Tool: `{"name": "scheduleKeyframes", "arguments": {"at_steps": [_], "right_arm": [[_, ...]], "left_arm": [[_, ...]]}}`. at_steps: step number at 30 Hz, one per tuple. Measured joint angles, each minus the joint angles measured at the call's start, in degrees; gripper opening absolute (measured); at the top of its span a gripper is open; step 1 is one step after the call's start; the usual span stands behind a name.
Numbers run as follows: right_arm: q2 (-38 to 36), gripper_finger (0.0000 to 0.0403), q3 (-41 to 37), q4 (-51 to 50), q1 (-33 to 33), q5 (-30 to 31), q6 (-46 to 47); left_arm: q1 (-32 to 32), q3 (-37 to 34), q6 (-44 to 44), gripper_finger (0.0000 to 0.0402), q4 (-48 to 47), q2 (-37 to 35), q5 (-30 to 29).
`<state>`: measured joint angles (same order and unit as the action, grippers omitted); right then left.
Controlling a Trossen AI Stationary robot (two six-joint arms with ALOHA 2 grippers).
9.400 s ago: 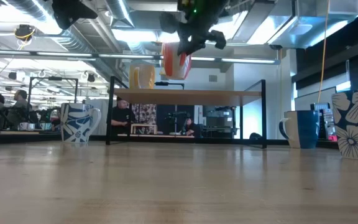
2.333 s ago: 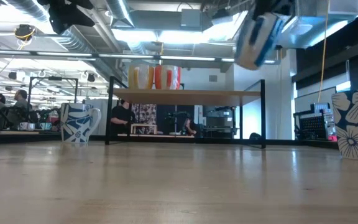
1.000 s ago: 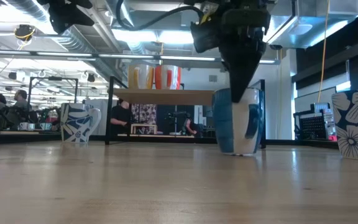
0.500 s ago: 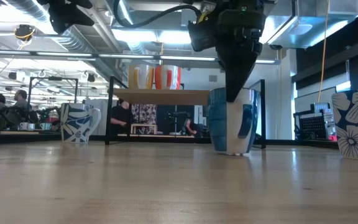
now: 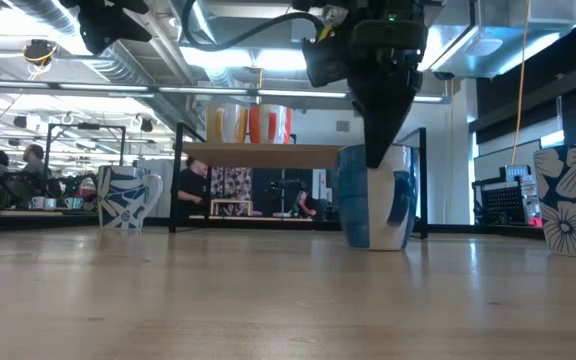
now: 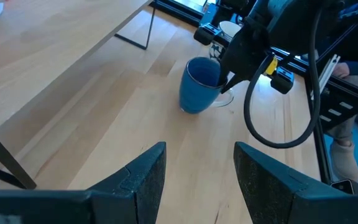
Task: Place coffee mugs
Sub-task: Put the blue mug on the shelf
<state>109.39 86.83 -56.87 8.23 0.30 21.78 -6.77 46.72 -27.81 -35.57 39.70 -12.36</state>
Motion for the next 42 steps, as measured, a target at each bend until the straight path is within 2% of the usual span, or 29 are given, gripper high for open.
{"name": "scheduleKeyframes", "arguments": {"at_steps": [4, 9, 13, 17, 20, 26, 29, 32, 36, 42], "right_arm": [[0.3, 0.0052, 0.0, 0.2, 0.0, -1.4, 0.8], [0.1, 0.0119, 0.7, -0.9, -0.3, -0.4, 2.2], [-1.2, 0.0166, 6.9, -5.9, -0.3, 0.9, 5.3], [-2.6, 0.0194, 14.3, -11.8, 1.9, 4.3, 11.2], [-3.1, 0.0205, 16.8, -13.2, 5.2, 8.8, 20.2], [-2.5, 0.0228, 16.6, -18.4, 13.6, 20.5, 43.3], [-1.6, 0.025, 14.7, -20.7, 17.0, 24.9, 55.8], [-1.4, 0.0268, 12.3, -18.8, 19.3, 28.6, 66.0], [-1.4, 0.0276, 7.1, -14.5, 21.3, 32.8, 76.1], [-1.3, 0.0266, -0.8, -7.4, 21.7, 32.1, 82.0]], "left_arm": [[0.0, 0.0, 0.0, 0.0183, 0.0, 0.0, 0.0], [0.0, 0.0, 0.0, 0.0183, 0.0, 0.0, 0.0], [0.0, 0.0, 0.0, 0.0183, 0.0, 0.0, -0.2], [0.0, 0.0, 0.0, 0.0183, 0.0, 0.0, -0.2], [0.0, 0.0, 0.0, 0.0183, 0.0, 0.0, -0.2], [0.0, 0.0, -0.1, 0.0183, 0.1, 0.0, -0.2], [0.0, 0.0, -0.1, 0.0183, 0.1, 0.0, -0.2], [0.0, 0.0, -0.1, 0.0183, 0.1, 0.0, -0.2], [0.0, 0.0, -0.1, 0.0183, 0.1, 0.0, -0.2], [0.0, 0.0, -0.2, 0.0183, 0.2, 0.0, 0.5]]}}
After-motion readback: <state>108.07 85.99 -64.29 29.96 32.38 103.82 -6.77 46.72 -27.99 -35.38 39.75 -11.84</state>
